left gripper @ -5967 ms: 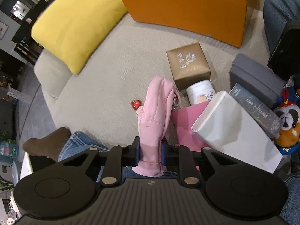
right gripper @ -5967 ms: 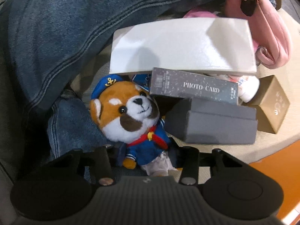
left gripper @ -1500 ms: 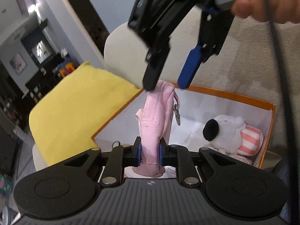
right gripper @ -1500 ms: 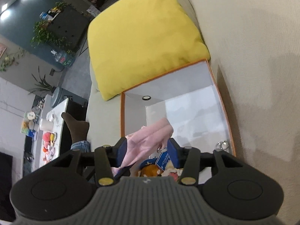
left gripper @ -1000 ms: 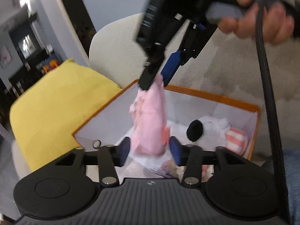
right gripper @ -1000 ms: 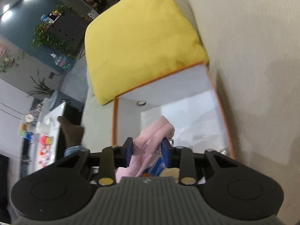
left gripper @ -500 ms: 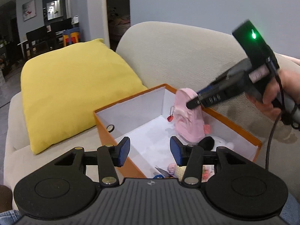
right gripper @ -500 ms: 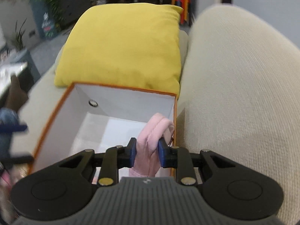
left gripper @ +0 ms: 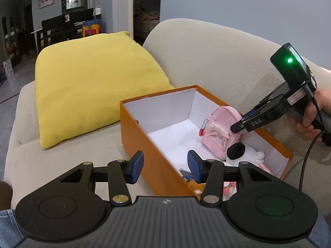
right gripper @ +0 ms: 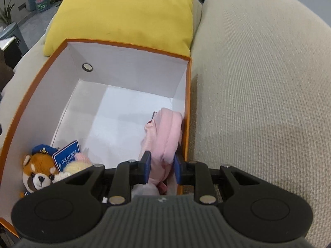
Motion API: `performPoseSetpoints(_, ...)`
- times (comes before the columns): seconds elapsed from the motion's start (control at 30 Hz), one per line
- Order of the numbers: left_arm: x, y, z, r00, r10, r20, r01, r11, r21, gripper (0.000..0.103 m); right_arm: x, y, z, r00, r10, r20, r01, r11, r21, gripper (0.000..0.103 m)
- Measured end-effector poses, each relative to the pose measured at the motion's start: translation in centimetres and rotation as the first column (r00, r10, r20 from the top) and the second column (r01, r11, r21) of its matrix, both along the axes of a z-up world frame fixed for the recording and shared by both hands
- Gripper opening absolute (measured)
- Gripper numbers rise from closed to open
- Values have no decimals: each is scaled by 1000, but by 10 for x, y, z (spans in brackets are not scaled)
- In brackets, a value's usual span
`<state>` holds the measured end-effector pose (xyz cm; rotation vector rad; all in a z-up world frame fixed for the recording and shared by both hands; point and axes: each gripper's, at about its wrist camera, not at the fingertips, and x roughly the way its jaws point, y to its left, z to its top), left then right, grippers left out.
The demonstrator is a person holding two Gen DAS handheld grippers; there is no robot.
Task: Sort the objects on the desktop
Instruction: 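Move both tools away from the shoebox back toward the pile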
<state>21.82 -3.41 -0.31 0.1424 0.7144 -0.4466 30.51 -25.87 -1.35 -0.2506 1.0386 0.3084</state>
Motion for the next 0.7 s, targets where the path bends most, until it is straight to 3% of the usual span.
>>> performPoseSetpoints(0.43,-14,22,8,998,52,-36,-54,997,-53,55,-11,-8,20,1000,6,-6,-5,1000,31,43)
performPoseSetpoints(0.53,-28,35,19,996,82,-34,-84,994,-67,55,-27,-12,35,1000,9,30,-11,999,48,43)
performPoseSetpoints(0.7,-63,60,32,987,153,-53,-155,987,-31,55,-77,-10,73,989,50,142,-75,982,173,43)
